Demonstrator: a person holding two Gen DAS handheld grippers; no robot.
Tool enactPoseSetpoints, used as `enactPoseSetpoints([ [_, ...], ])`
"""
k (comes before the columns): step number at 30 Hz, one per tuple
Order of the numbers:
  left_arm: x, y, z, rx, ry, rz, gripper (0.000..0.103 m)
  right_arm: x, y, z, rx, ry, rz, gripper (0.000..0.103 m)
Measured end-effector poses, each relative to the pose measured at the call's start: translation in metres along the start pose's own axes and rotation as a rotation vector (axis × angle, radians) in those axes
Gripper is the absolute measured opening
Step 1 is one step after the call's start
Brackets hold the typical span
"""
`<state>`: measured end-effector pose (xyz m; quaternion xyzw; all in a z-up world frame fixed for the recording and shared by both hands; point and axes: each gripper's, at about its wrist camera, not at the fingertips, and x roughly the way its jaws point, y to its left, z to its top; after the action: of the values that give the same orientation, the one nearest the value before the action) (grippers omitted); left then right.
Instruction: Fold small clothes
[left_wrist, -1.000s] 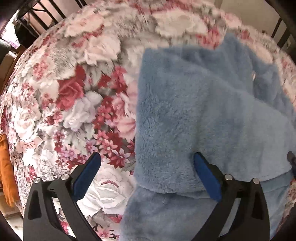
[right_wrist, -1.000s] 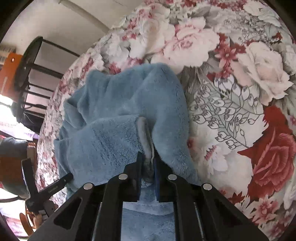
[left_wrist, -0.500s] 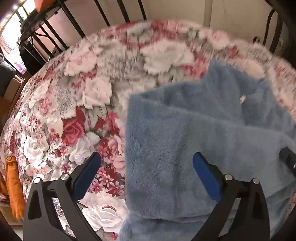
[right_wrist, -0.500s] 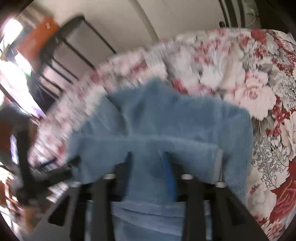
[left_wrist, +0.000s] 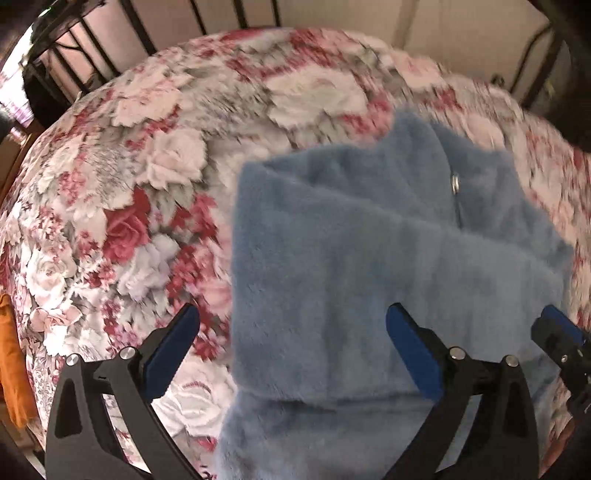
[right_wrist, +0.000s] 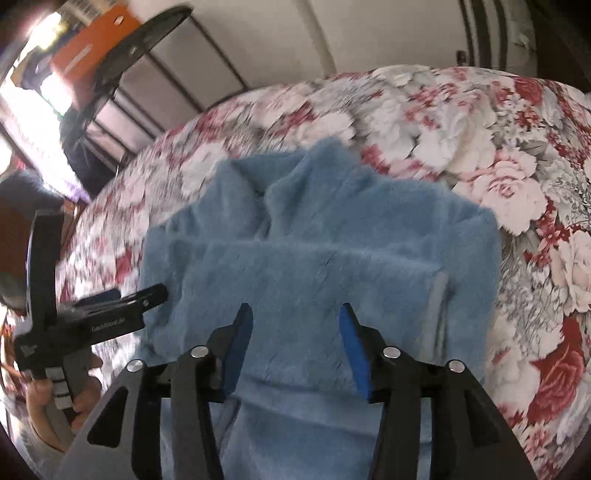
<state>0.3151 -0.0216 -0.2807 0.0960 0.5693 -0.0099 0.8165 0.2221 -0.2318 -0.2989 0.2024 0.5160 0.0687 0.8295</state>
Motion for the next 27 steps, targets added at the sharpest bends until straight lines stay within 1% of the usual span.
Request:
enactPoseSetpoints([
  [1, 0.007, -0.003, -0.004, 0.027, 0.018, 0.023, 0.098, 0.005, 0.003, -0.003, -0.013, 0.020, -0.009, 0.050],
  [2, 0.014, -0.007, -0.008, 0.053, 0.037, 0.053, 0.098, 0.013, 0.002, -0.010, -0.031, 0.058, -0.033, 0.050],
  [3, 0.025, -0.012, -0.012, 0.091, 0.068, 0.096, 0.099, 0.021, 0.002, -0.014, -0.041, 0.089, -0.048, 0.050],
  [4, 0.036, -0.016, -0.016, 0.117, 0.089, 0.110, 0.099, 0.028, 0.001, -0.017, -0.043, 0.104, -0.052, 0.050],
  [5, 0.037, -0.014, -0.020, 0.113, 0.081, 0.112, 0.099, 0.030, 0.001, -0.017, -0.041, 0.108, -0.054, 0.050],
  [7, 0.033, -0.016, -0.020, 0.121, 0.065, 0.126, 0.099, 0.027, 0.002, -0.014, -0.035, 0.104, -0.054, 0.050],
  [10, 0.022, -0.019, -0.018, 0.147, 0.016, 0.148, 0.099, 0.016, 0.002, -0.008, -0.014, 0.063, -0.037, 0.050],
  [12, 0.018, -0.021, -0.021, 0.155, 0.002, 0.155, 0.099, 0.011, 0.001, -0.002, 0.001, 0.029, -0.034, 0.051],
  [16, 0.013, -0.022, -0.014, 0.141, -0.029, 0.156, 0.099, 0.008, -0.008, 0.008, 0.038, -0.010, -0.039, 0.051],
  [18, 0.010, -0.015, -0.010, 0.122, -0.051, 0.157, 0.099, 0.010, -0.013, 0.012, 0.055, -0.023, -0.043, 0.051],
  [22, 0.014, -0.003, -0.003, 0.105, -0.058, 0.158, 0.099, 0.017, -0.021, 0.014, 0.068, -0.016, -0.054, 0.052],
  [27, 0.029, -0.004, -0.008, 0.112, -0.028, 0.171, 0.099, 0.033, -0.020, 0.012, 0.010, 0.012, -0.078, 0.055],
])
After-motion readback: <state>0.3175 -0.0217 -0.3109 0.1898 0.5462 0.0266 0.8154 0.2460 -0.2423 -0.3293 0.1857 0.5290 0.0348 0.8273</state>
